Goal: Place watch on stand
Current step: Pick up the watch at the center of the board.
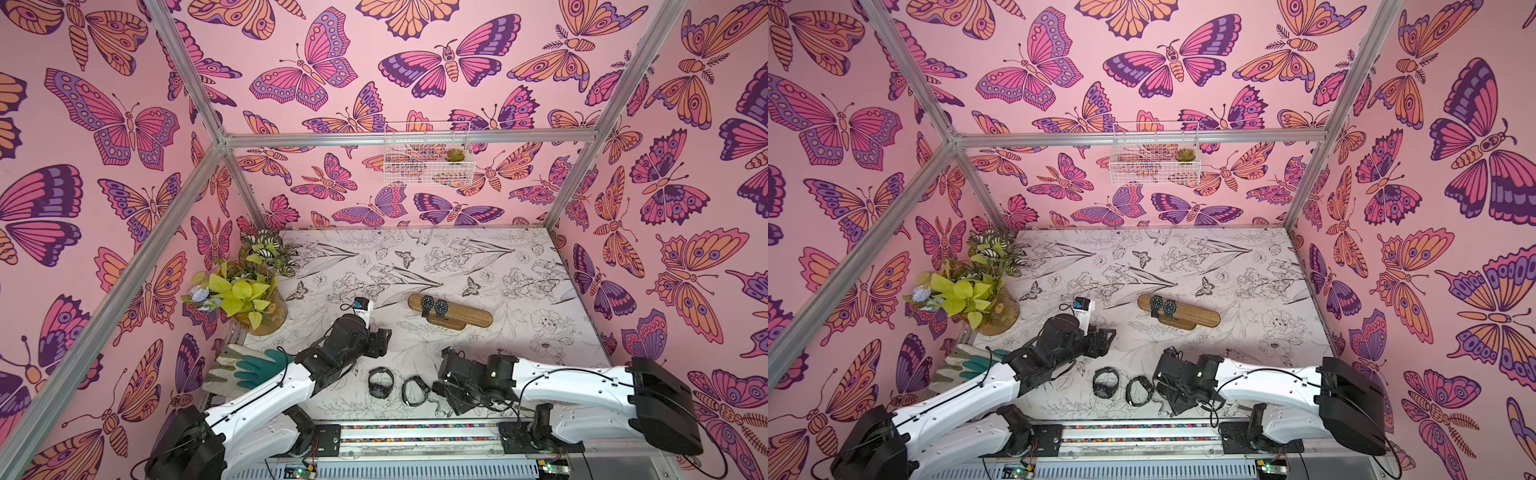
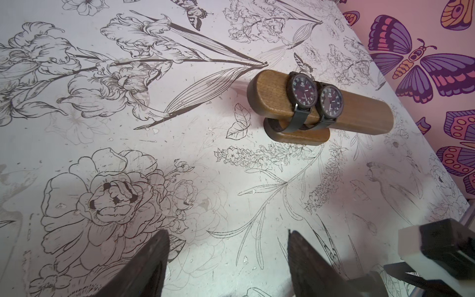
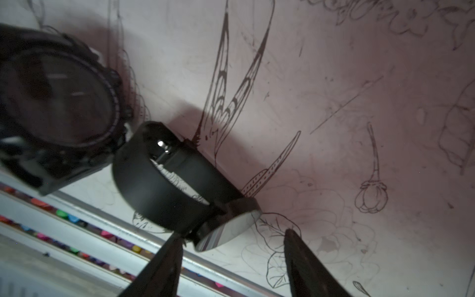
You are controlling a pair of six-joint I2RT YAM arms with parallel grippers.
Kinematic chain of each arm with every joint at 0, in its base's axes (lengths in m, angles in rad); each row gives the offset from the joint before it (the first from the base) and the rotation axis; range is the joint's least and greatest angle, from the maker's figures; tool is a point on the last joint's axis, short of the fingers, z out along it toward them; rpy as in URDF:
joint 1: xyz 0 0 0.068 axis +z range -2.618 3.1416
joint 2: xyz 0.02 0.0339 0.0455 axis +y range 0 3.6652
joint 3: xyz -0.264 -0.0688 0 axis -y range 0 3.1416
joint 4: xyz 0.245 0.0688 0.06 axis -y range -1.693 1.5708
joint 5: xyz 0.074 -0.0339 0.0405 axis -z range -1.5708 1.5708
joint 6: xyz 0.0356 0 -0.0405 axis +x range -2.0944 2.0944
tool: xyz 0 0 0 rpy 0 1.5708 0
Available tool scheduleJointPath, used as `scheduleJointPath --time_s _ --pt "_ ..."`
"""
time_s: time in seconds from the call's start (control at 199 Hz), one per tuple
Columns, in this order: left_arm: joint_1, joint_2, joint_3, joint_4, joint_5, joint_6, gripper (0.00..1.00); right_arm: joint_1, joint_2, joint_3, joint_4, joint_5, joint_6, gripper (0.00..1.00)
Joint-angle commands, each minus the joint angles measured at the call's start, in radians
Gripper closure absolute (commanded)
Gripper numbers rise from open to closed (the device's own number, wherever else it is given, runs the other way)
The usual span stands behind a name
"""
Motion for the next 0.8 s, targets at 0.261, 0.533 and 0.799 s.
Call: scheduleJointPath --time_s 0.261,0.533,0.799 --pt "0.009 0.016 -0.006 0.018 0.037 0.002 0.26 0.017 0.004 0.057 -0.039 0.223 0.014 0.76" --pt "0.008 0.06 0.031 0.028 0.094 0.015 0.27 0.015 0.036 0.052 0.011 0.327 0.005 0.89" --pt "0.008 0.063 0.03 0.03 0.097 0.018 0.27 0.008 0.091 0.054 0.07 0.378 -0.001 0.77"
